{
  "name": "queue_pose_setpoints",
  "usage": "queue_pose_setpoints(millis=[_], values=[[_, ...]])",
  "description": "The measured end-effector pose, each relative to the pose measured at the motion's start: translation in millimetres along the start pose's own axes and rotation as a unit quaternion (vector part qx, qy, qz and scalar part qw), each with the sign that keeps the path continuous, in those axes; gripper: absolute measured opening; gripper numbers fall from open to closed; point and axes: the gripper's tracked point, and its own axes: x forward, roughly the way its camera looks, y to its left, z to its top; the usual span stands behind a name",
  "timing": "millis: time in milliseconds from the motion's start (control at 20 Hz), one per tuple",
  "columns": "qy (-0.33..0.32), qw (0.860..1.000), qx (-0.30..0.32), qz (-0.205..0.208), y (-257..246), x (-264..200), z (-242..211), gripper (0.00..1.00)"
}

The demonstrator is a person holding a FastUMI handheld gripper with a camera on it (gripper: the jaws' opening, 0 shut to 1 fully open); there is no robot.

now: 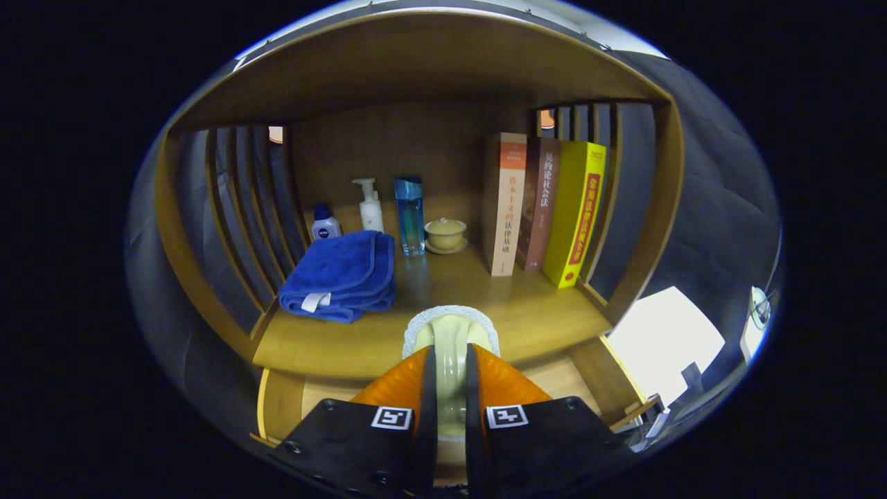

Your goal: Pull open the drawer, take out the items inside it, and place them on the countertop above the cabinet.

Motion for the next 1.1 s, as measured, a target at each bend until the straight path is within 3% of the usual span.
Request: queue_pose_setpoints(millis=[200, 550, 700, 1100], values=[[-0.010, 0.999, -0.003, 0.043, 22, 50, 8, 0.26], [0.009, 0.998, -0.020, 0.054, 27, 103, -9, 0.26], [-0.001, 0.998, -0.019, 0.056, 26, 115, -5, 0.26], [0.046, 0.995, 0.012, 0.083, 32, 128, -30, 0.33]])
